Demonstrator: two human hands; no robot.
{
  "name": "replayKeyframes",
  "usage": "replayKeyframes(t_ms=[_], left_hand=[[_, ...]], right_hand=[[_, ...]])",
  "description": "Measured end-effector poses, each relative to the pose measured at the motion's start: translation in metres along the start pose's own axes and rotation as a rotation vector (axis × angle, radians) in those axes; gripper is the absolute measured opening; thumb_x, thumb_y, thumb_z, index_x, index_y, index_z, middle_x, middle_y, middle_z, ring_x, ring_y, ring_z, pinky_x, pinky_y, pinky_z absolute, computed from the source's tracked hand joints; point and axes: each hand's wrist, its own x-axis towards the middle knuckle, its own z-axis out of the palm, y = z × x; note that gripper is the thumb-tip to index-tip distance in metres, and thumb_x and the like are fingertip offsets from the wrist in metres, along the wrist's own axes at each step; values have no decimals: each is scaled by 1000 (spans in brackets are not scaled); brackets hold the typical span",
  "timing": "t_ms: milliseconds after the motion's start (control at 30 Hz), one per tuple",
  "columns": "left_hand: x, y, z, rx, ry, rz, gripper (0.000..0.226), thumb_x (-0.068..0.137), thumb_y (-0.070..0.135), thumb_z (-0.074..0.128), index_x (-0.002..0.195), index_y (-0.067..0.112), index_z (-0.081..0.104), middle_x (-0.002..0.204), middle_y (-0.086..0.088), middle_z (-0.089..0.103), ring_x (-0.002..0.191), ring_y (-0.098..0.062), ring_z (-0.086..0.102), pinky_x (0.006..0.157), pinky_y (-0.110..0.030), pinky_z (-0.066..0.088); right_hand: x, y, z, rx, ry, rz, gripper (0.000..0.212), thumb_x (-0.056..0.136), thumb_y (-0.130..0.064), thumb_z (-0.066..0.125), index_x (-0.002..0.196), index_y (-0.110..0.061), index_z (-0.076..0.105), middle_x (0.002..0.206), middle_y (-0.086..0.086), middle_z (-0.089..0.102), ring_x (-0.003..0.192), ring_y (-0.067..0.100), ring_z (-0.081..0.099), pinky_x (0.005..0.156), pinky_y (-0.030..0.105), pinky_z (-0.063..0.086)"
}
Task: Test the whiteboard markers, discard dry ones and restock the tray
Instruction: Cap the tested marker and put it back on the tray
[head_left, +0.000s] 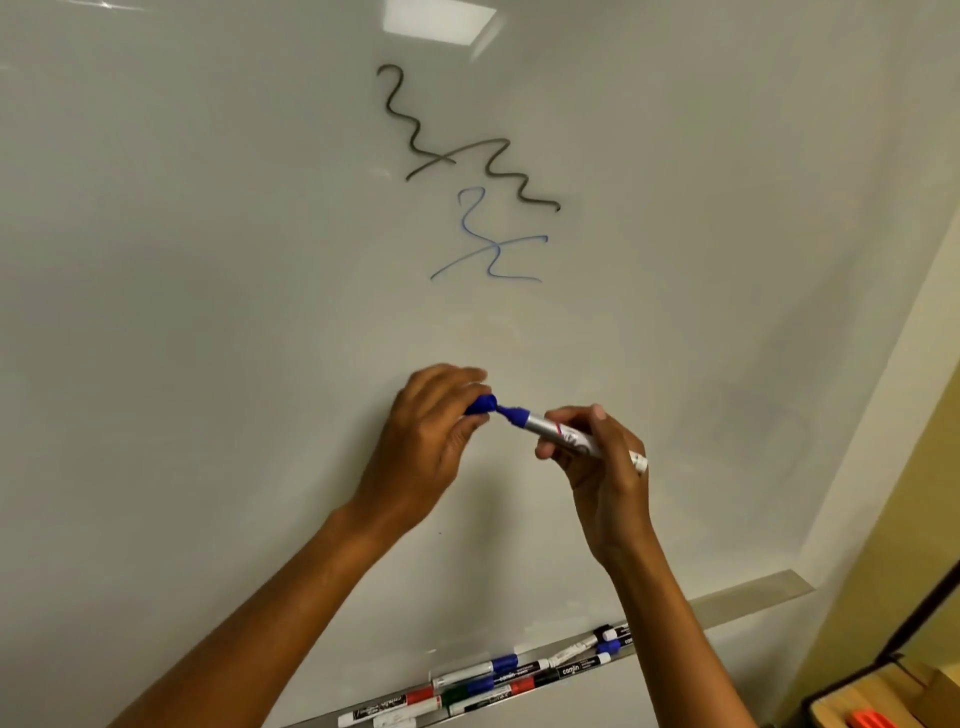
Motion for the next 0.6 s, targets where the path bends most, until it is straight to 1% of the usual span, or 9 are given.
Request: replayKeyframes(t_ms=[33, 67, 167, 233, 300, 367, 467, 533, 600], left_hand=[[-5, 3, 4, -18, -15, -24, 35, 97, 29, 52, 118, 5, 64, 121, -5, 62, 118, -20, 54, 97, -40, 50], [-11, 3, 9, -35, -31, -55, 37, 96, 32, 51, 120, 7, 64, 117, -3, 62, 114, -17, 55, 94, -38, 51], [-25, 1, 20, -71, -106, -111, 39, 97, 38, 50, 122, 11, 63, 111, 1, 60, 105, -12, 56, 88, -34, 54], [-31, 1, 26, -64, -166, -119, 41, 97, 41, 50, 123, 13, 63, 108, 1, 60, 101, -9, 56, 86, -29, 54], [-35, 3, 29, -62, -217, -136, 42, 96, 41, 46, 123, 13, 63, 104, 0, 60, 96, -6, 55, 82, -22, 52], [-37, 4, 30, -83, -271, -149, 40, 96, 40, 45, 121, 14, 63, 99, 3, 60, 92, -5, 52, 78, -15, 48], [-38, 8, 29, -162, -338, -218, 34, 96, 35, 50, 120, 16, 64, 95, 15, 55, 92, 0, 51, 79, -8, 42], [-37, 12, 28, -244, -367, -287, 29, 96, 32, 53, 117, 16, 66, 92, 23, 54, 91, 1, 54, 78, -7, 42], [-36, 19, 28, -326, -401, -359, 21, 95, 28, 57, 112, 18, 67, 91, 21, 59, 88, -2, 57, 75, -9, 43]], right_hand=[[-3, 3, -4, -18, -1, 10, 41, 94, -45, 55, 85, -12, 77, 73, 13, 69, 69, 25, 66, 78, 37, 55], [-6, 7, -8, -38, 4, 23, 41, 92, -47, 56, 85, -12, 77, 73, 14, 69, 70, 25, 67, 80, 38, 55], [-10, 16, -21, -112, 30, 73, 38, 96, -33, 47, 83, -14, 77, 74, 13, 71, 73, 26, 68, 86, 45, 54], [-10, 21, -28, -153, 33, 107, 37, 95, -31, 46, 84, -12, 76, 76, 12, 72, 74, 25, 69, 89, 46, 54], [-9, 26, -33, -168, 27, 144, 36, 92, -30, 47, 81, -12, 76, 75, 11, 71, 73, 25, 68, 87, 44, 55], [-8, 30, -37, -148, 24, 182, 36, 90, -29, 47, 78, -11, 76, 72, 13, 69, 71, 26, 66, 81, 40, 55], [-7, 37, -40, -70, 21, 244, 37, 88, -27, 48, 75, -6, 76, 63, 15, 63, 67, 27, 64, 70, 33, 54], [-7, 42, -40, -11, 18, 286, 38, 90, -24, 47, 73, -6, 76, 58, 14, 60, 65, 28, 63, 69, 33, 54], [-8, 47, -39, 28, -16, 308, 42, 97, -19, 44, 75, -5, 77, 57, 14, 59, 63, 25, 62, 72, 37, 53]])
